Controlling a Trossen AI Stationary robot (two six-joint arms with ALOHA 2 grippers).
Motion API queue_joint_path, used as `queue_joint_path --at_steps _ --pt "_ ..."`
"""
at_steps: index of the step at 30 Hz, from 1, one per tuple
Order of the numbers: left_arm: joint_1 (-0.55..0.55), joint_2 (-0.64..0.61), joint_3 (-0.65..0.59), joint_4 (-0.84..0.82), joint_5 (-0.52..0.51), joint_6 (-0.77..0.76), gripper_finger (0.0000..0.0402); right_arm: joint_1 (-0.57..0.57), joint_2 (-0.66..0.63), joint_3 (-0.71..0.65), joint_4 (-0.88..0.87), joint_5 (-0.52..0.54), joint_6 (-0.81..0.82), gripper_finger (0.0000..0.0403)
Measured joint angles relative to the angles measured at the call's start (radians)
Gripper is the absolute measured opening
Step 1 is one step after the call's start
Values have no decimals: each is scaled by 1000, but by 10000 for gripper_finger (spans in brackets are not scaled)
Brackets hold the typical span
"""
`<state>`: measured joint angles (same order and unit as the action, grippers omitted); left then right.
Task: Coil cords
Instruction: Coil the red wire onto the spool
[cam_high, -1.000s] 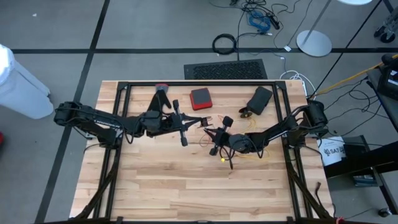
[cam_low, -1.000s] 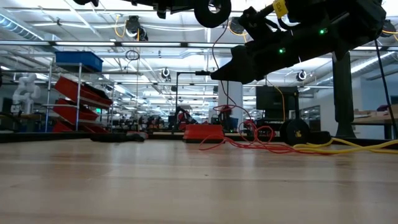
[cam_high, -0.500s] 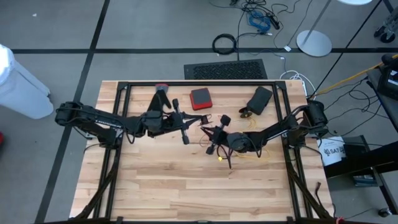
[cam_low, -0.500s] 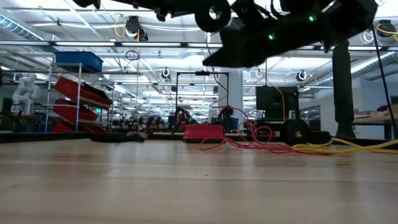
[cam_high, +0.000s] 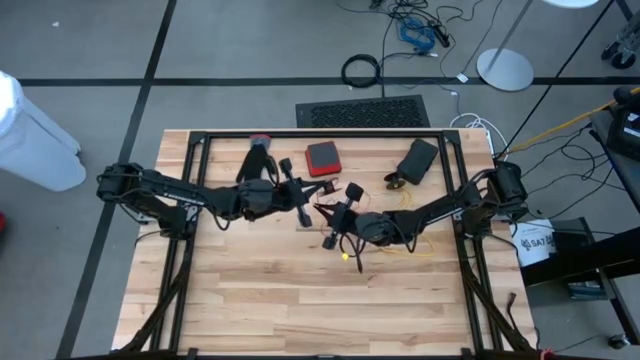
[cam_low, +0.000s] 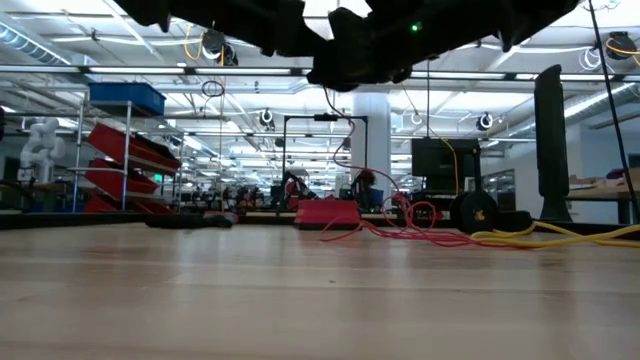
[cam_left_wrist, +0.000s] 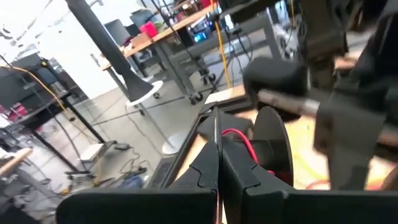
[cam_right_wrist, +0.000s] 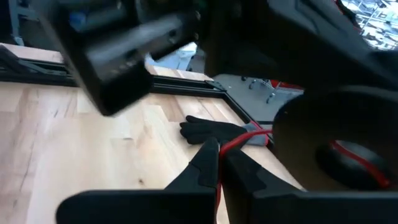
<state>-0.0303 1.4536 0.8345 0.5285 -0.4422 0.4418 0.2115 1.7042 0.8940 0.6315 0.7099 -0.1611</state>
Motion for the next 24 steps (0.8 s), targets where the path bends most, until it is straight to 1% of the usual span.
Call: queue_joint_path --at_steps 6,9,15,20,24 --pt "-1 0 0 -97 -14 46 0 14 -11 0 -2 -1 9 0" --pt "-2 0 0 -111 -32 73 0 19 -26 0 -27 -2 29 0" --pt "-5 0 0 -131 -34 109 0 26 -54 0 -78 -1 53 0" --pt "-9 0 0 -178 -34 125 0 26 -104 0 -179 0 82 0" --pt "-14 0 0 -191 -33 123 0 26 -149 0 -317 32 129 0"
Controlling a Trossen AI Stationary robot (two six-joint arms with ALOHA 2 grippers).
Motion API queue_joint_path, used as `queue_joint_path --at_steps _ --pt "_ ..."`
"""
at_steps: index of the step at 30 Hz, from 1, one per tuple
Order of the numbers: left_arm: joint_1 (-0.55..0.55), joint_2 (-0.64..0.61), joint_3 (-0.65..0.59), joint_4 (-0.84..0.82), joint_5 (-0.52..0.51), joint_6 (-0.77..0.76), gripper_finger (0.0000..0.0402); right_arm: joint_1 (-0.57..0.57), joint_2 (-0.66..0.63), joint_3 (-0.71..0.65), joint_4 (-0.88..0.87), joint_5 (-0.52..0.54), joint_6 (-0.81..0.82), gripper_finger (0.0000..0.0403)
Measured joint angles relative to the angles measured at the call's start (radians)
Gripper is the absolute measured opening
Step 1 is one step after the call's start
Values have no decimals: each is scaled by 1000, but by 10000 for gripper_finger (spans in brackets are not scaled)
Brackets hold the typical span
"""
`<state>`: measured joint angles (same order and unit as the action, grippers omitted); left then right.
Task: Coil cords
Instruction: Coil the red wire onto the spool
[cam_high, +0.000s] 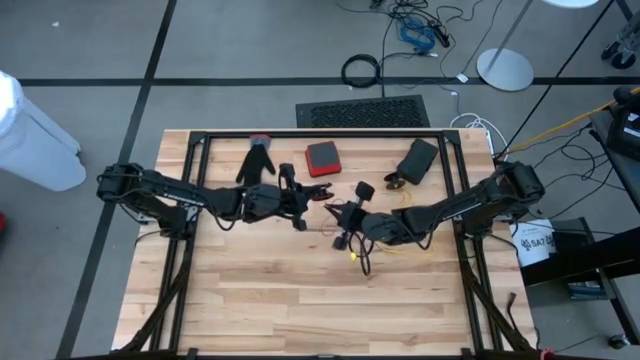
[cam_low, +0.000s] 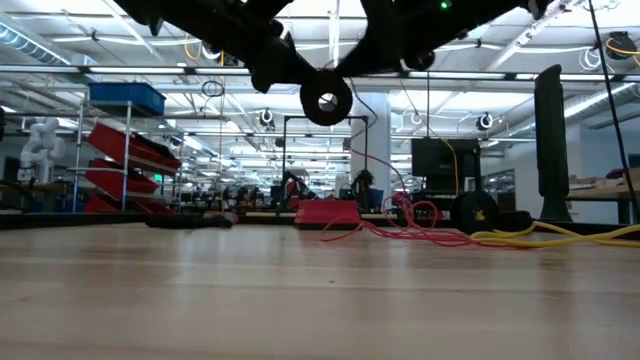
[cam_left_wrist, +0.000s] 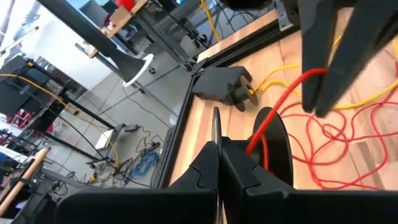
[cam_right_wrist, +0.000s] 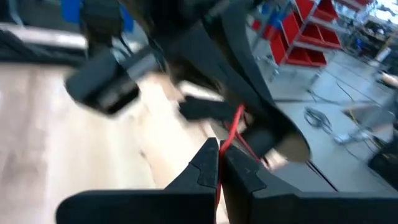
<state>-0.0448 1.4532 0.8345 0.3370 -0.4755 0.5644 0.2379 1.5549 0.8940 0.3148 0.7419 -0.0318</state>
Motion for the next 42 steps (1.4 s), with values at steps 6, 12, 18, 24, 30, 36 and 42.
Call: queue_joint_path --at_steps 6,12,18,24,30,36,42 --pt "-24 0 0 12 21 -8 0 -3 -30 0 -174 35 47 0" --pt "-44 0 0 17 39 -9 0 -7 -30 0 -246 44 45 0" --pt "-56 0 0 36 70 -35 0 -13 -30 0 -289 49 46 0" --pt "-56 -10 0 56 113 -63 0 -32 -30 -10 -289 49 45 0" --pt "-53 -26 0 100 133 -113 0 -41 -29 -21 -268 48 43 0" --pt "-45 -26 -1 172 134 -120 0 -44 -29 -21 -270 44 40 6" --pt "-29 -29 0 214 173 -166 0 -52 -20 -34 -244 42 45 40"
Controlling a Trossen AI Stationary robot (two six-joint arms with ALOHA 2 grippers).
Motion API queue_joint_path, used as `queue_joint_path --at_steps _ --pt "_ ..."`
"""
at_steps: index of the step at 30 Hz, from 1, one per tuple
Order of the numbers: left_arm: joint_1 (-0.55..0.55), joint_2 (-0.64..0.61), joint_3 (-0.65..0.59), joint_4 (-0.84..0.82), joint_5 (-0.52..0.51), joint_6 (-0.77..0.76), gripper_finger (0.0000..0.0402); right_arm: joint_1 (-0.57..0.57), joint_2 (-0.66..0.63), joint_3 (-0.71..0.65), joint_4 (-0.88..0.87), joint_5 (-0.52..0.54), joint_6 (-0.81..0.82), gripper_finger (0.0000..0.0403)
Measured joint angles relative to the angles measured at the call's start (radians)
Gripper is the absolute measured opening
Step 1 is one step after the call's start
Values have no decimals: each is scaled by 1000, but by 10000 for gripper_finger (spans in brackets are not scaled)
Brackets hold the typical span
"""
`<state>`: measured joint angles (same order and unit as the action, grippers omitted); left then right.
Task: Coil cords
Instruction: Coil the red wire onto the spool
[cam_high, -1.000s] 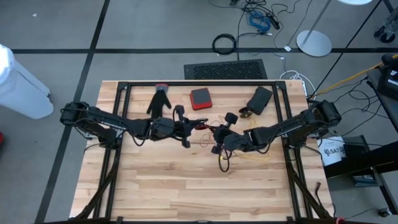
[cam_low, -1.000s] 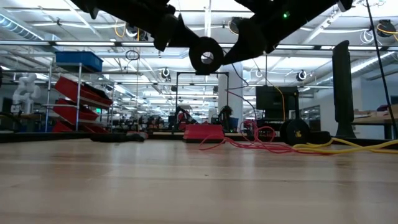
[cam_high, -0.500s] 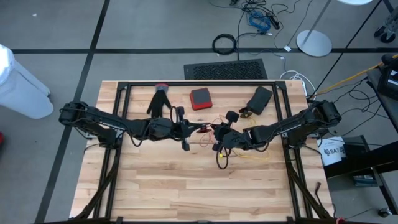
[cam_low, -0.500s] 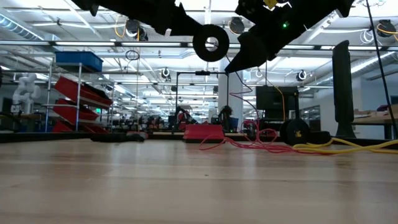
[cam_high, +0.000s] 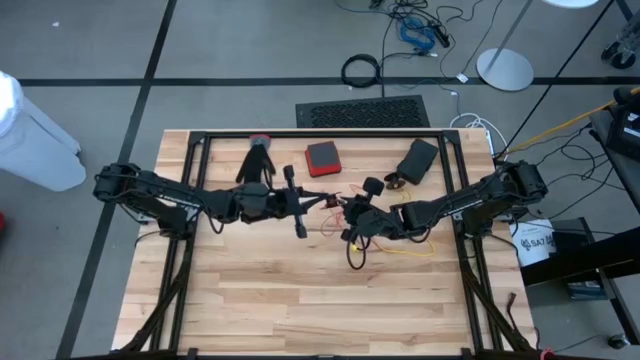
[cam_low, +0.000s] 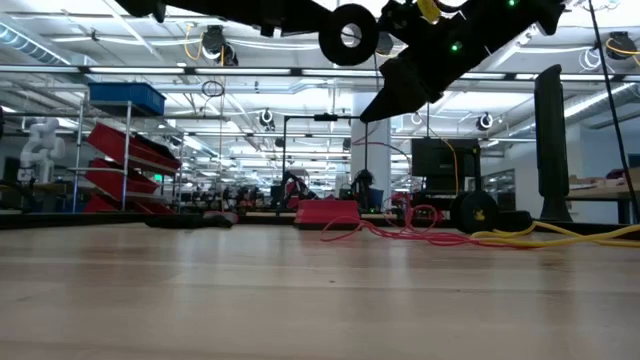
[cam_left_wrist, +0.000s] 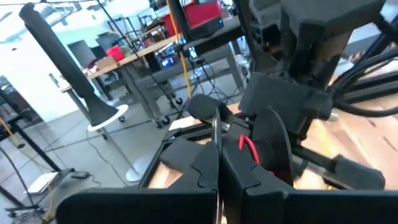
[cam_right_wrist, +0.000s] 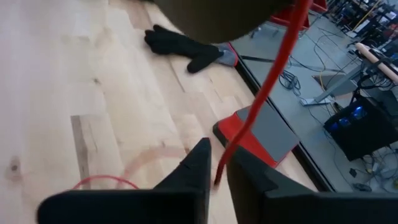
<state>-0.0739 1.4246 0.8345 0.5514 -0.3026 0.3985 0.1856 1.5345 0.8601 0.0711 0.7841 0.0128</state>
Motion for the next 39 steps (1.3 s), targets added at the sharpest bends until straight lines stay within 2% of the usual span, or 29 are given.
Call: queue_joint_path --at_steps 6,11,15,24,35,39 --pt "2 0 0 27 10 0 0 -12 3 -131 283 -24 -28 72" --pt "2 0 0 26 10 0 0 -15 3 -258 529 -60 -21 74" --pt "3 1 0 27 10 0 0 -16 3 -319 628 -88 14 73" --pt "7 1 0 42 9 0 0 -15 2 -327 653 -135 55 73" --pt "7 1 0 43 9 0 0 -37 2 -327 666 -136 73 72" --pt "7 1 0 51 5 0 0 -48 2 -327 660 -136 74 52"
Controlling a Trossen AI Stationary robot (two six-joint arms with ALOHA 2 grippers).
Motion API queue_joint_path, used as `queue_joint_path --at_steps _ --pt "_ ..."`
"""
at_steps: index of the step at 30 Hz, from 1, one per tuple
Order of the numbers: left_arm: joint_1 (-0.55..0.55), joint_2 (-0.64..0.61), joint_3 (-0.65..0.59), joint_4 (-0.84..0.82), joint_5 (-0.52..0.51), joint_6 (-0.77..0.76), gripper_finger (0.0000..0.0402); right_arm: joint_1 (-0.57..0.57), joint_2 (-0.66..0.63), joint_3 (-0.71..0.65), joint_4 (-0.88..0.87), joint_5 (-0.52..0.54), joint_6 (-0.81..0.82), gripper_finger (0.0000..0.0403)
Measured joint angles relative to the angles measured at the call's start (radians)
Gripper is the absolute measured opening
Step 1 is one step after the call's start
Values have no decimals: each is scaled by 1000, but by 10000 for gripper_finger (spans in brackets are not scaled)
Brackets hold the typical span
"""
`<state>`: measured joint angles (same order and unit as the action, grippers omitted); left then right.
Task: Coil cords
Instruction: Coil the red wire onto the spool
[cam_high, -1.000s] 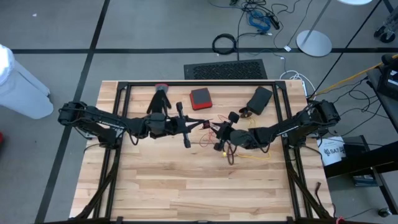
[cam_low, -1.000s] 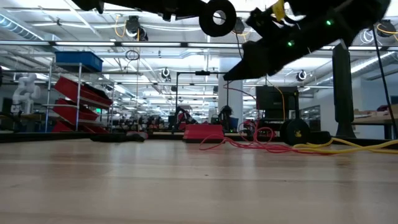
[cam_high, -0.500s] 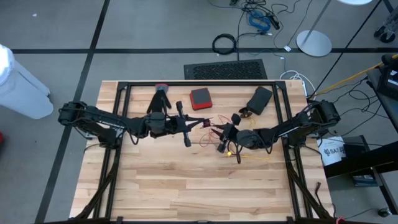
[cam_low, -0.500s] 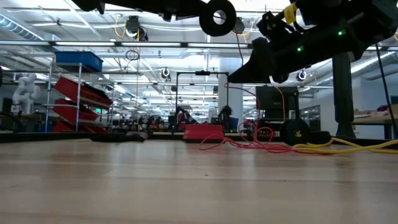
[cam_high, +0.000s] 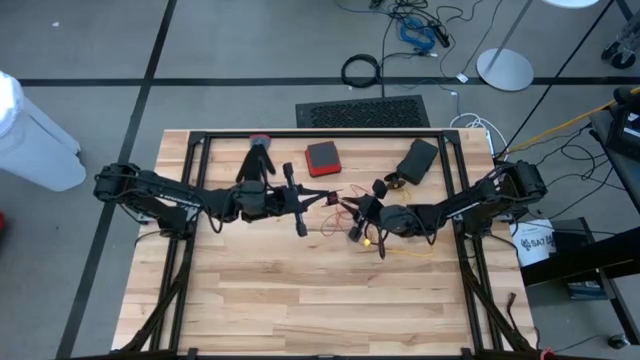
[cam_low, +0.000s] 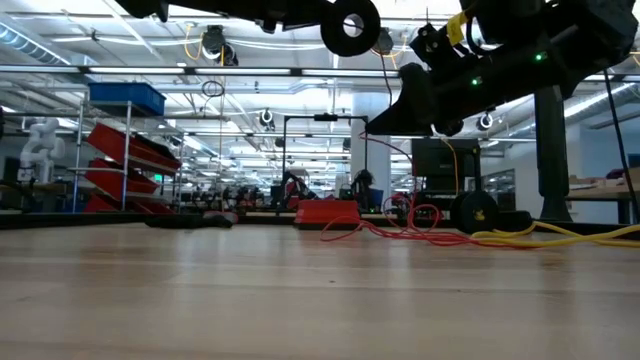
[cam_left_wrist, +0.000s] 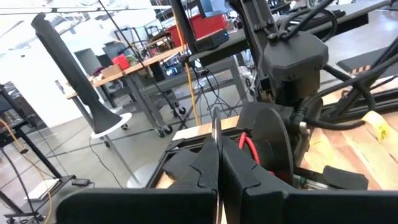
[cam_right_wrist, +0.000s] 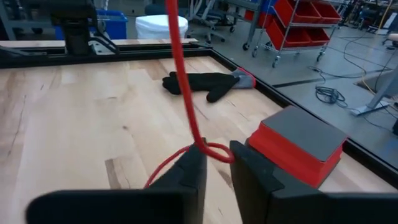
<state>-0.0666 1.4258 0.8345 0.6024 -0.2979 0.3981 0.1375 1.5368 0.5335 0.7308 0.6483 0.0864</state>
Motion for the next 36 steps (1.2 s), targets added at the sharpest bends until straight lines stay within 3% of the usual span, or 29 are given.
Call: queue_joint_path --at_steps 5,18,24,30,36 --pt "2 0 0 24 -3 0 0 0 28 0 30 0 -21 5" --pt "7 1 0 26 -42 0 0 -27 181 10 234 -26 -15 1" --pt "24 1 0 27 -47 -1 0 -27 220 117 191 -75 -49 0" --pt "28 1 0 15 -51 -8 0 -34 231 256 14 -79 -69 0" --pt "28 20 0 -10 -74 -1 0 -39 230 320 -17 -79 -90 0"
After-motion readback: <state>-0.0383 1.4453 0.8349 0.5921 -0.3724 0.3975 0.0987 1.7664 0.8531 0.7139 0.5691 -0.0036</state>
